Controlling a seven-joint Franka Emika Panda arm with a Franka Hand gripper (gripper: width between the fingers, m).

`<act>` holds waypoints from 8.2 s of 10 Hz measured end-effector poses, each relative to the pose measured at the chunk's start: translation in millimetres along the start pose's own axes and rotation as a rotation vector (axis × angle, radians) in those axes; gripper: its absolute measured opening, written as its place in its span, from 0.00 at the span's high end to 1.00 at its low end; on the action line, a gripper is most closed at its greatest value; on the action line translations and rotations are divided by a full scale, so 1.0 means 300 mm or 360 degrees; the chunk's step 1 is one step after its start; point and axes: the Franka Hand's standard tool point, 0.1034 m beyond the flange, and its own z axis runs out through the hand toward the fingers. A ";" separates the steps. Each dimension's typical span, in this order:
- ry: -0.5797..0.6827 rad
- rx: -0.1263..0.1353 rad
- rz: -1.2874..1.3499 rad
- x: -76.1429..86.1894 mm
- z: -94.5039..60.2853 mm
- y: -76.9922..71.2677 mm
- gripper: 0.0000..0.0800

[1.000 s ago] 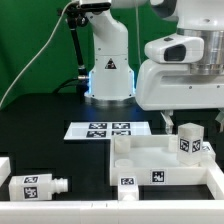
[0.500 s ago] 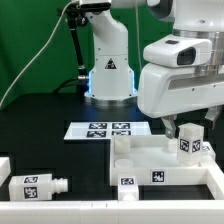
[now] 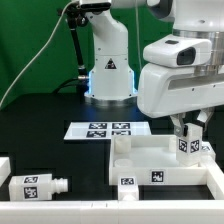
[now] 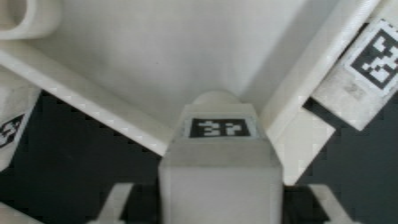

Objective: Assemble one leg

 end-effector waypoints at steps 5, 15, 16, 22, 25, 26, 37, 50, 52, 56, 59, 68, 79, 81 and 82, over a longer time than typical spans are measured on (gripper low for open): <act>0.0002 0.0078 0.0697 -0.003 0.002 0.002 0.65; -0.0083 0.0144 0.2089 -0.005 0.003 -0.010 0.42; -0.0080 0.0144 0.2044 -0.005 0.003 -0.010 0.42; -0.0013 0.0089 0.1039 -0.003 0.005 -0.007 0.19; -0.0005 0.0086 0.0719 -0.006 0.005 0.002 0.19; -0.0001 0.0086 0.0596 -0.006 0.005 0.003 0.19; 0.0061 -0.0023 -0.0308 -0.020 0.037 0.016 0.56; -0.0014 0.0177 0.1641 -0.005 0.040 -0.022 0.64; -0.0045 0.0171 0.2032 0.003 0.038 -0.031 0.64; -0.0081 0.0191 0.2388 0.011 0.038 -0.026 0.55; -0.0071 0.0191 0.2243 0.010 0.037 -0.025 0.32; 0.0007 0.0093 0.0847 0.007 0.035 -0.012 0.19; 0.0015 0.0076 0.0261 -0.005 0.043 0.017 0.65; 0.0014 0.0077 0.0323 -0.005 0.043 0.017 0.65; 0.0011 0.0081 0.0479 -0.004 0.043 0.015 0.65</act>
Offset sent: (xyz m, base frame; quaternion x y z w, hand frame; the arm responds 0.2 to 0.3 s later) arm -0.0036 -0.0004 -0.0018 0.0337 0.0069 0.2178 0.9754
